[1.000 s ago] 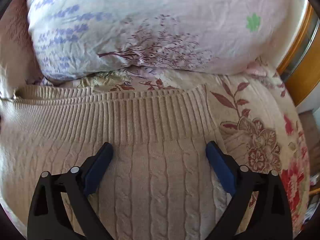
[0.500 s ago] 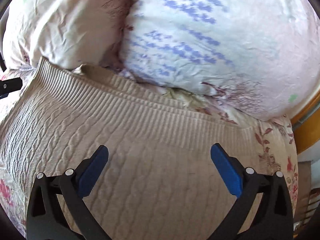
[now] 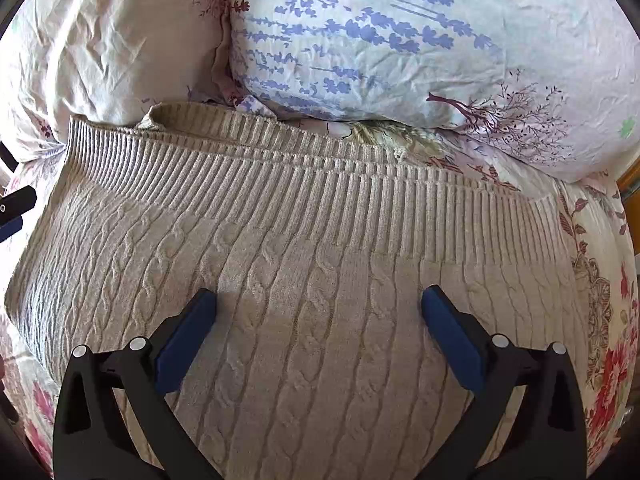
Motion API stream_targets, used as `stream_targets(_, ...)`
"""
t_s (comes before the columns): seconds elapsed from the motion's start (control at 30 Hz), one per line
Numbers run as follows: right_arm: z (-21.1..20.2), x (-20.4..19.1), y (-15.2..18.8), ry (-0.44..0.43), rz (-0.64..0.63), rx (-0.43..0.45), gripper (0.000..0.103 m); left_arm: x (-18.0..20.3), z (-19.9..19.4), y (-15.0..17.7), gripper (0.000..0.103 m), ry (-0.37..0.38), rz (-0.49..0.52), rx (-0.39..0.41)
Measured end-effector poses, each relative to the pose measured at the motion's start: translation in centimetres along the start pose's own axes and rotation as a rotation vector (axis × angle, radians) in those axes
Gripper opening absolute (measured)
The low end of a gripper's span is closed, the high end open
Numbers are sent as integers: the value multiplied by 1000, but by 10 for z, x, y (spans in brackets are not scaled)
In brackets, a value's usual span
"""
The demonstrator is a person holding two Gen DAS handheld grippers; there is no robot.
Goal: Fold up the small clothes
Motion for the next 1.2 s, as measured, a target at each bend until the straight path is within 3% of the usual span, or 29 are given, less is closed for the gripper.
stream_targets(0.67,9,2,0,-7,-3,-7,102,8,15,1,101,-12,91,-47)
stream_targets(0.93,13,-5,-7,3,-23,-85,102,-3,26,2,101,10,36,-99)
stream_targets(1.2,15,-6,-10,-15,-8,-78,102,-1,39,12,101,22,39,-146)
Point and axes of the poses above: each gripper's, at about its wrist camera, not at the fingertips, and z roughly the way its jaws point, x to its right, y to its underside, the point moved 8 cm from there along z, roughly the way its jaws point, and after that the axes turned 4 degrees about -z, right-handed, at the moved point
